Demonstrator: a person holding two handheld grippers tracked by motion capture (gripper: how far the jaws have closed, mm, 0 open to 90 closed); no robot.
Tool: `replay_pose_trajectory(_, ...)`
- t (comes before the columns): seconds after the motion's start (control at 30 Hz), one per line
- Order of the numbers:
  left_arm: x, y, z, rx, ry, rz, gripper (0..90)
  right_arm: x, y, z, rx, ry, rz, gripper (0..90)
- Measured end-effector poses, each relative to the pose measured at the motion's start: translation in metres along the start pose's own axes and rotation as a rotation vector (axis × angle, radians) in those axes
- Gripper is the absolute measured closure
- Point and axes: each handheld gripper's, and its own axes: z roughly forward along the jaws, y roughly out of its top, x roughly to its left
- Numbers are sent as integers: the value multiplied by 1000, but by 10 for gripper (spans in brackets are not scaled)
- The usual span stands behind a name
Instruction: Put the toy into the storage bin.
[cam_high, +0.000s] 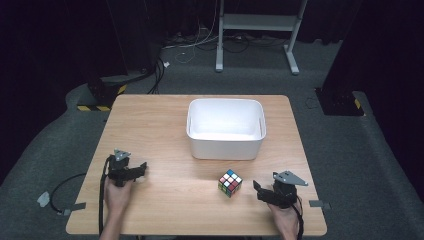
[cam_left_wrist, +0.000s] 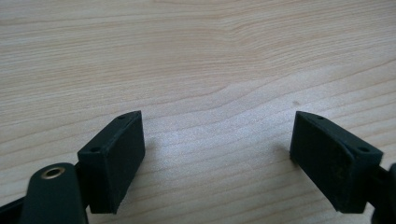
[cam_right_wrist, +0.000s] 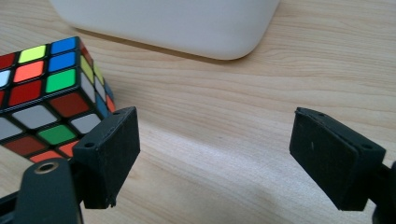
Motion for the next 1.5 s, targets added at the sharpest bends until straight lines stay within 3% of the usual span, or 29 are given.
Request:
replay_pose_trajectory(0.53,0,0,0,0,0,0,181,22,3,-9,-26,75,-46,160)
replay_pose_trajectory(0.93,0,0,0,0,-1,0,181,35,8,-6,-42,154,-74,153)
replay_pose_trajectory(1.5,0,0,0,0,0,0,181,49,16,1,-42,211,-96,149)
